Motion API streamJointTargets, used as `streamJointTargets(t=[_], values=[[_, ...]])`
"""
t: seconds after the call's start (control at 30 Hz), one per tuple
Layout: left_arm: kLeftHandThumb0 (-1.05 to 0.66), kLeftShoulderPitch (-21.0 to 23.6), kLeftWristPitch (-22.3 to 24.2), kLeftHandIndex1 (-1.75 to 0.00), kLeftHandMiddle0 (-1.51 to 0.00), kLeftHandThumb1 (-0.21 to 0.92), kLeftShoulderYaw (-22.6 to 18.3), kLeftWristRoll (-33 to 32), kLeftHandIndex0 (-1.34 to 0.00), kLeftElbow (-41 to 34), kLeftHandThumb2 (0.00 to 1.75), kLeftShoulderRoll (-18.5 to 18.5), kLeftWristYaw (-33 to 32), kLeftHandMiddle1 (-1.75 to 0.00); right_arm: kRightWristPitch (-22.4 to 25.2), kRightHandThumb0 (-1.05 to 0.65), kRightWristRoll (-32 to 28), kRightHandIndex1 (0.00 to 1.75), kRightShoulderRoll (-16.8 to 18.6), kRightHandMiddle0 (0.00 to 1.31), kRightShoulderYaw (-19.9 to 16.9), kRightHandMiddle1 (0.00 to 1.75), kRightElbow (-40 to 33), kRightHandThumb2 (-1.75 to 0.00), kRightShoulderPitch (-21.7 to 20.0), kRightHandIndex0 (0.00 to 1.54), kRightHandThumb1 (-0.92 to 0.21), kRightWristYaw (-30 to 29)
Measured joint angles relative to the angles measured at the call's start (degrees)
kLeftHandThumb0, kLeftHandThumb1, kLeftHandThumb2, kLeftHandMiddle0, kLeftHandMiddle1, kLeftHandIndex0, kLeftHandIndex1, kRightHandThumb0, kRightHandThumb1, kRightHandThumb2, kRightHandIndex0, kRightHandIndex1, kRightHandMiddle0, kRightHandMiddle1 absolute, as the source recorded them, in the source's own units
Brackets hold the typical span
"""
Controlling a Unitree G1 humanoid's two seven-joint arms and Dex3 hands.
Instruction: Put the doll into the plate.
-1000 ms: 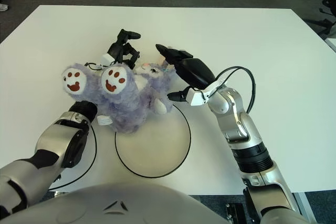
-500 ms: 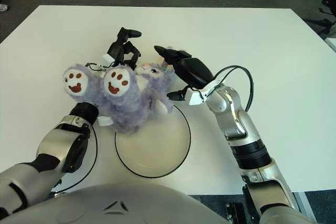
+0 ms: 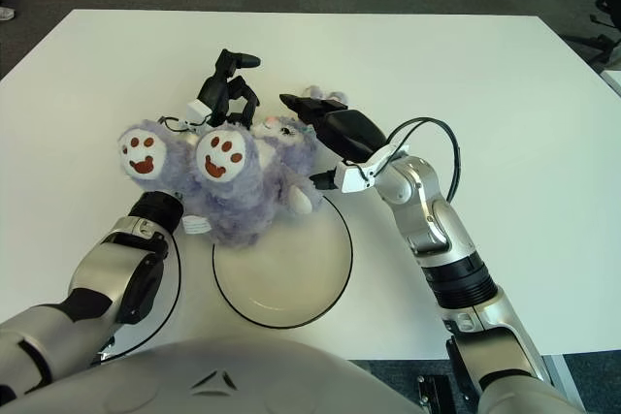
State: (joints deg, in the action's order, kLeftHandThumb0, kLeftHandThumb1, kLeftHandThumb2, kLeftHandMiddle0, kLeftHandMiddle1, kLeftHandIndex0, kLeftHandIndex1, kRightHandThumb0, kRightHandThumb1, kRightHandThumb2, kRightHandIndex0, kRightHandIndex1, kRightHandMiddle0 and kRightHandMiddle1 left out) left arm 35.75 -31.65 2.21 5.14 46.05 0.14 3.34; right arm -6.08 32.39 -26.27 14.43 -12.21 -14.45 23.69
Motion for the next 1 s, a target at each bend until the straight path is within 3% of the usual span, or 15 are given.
streamJointTargets(t=[0.1, 0.2, 0.27, 0.37, 0.47, 0.73, 1.0], values=[[0.34, -0.2, -0.3, -1.48, -0.27, 0.87, 0.1, 0.4, 0.0, 0.0, 0.55, -0.1, -1.0, -1.7, 0.6, 0.01, 0.0, 0.0, 0.3, 0.0, 0.6, 0.0, 0.2, -1.24, -0.1, 0.07, -0.18, 0.3], [-0.23, -0.2, -1.0, -1.47, -0.23, 0.81, 0.2, 1.2, 0.0, 0.0, 0.71, -0.1, -2.1, -1.44, 0.8, 0.0, -0.1, 0.0, 0.7, 0.0, 1.0, 0.0, 0.9, -1.24, -0.1, 0.06, -0.19, 0.3], [-0.4, -0.2, -1.8, -1.49, -0.22, 0.79, 0.3, 2.1, 0.0, 0.0, 0.78, -0.1, -3.2, -1.37, 0.8, -0.02, -0.2, 0.0, 1.0, 0.0, 1.1, 0.01, 1.4, -1.24, -0.1, 0.06, -0.19, 0.4], [-0.38, -0.2, -2.8, -1.62, -0.24, 0.85, 0.4, 2.8, -0.09, 0.2, 0.66, -0.1, -4.5, -1.38, 0.7, -0.04, -0.6, 0.0, 1.2, 0.0, 1.3, 0.02, 2.3, -1.23, -0.1, 0.06, -0.21, 0.3], [-0.36, -0.2, -3.4, -1.71, -0.38, 0.9, 0.4, 3.2, -0.16, 0.3, 0.56, -0.2, -5.3, -1.52, 0.2, -0.05, -1.4, 0.01, 1.4, 0.0, 1.5, 0.05, 3.2, -1.21, -0.2, 0.07, -0.24, 0.3], [-0.35, -0.2, -3.3, -1.74, -0.62, 0.92, 0.1, 0.4, -0.18, 0.3, 0.53, -0.6, -2.8, -1.71, -2.9, -0.12, -2.6, 0.02, 1.9, 0.0, 2.3, 0.19, 6.2, -1.17, -0.9, 0.1, -0.31, -0.2], [-0.34, -0.2, -2.4, -1.75, -0.76, 0.92, -0.1, -2.3, -0.18, 0.2, 0.53, -1.3, 0.1, -1.74, -4.6, -0.09, -2.6, 0.03, 2.8, 0.0, 3.1, 0.39, 9.1, -1.17, -2.0, 0.16, -0.36, -2.0]])
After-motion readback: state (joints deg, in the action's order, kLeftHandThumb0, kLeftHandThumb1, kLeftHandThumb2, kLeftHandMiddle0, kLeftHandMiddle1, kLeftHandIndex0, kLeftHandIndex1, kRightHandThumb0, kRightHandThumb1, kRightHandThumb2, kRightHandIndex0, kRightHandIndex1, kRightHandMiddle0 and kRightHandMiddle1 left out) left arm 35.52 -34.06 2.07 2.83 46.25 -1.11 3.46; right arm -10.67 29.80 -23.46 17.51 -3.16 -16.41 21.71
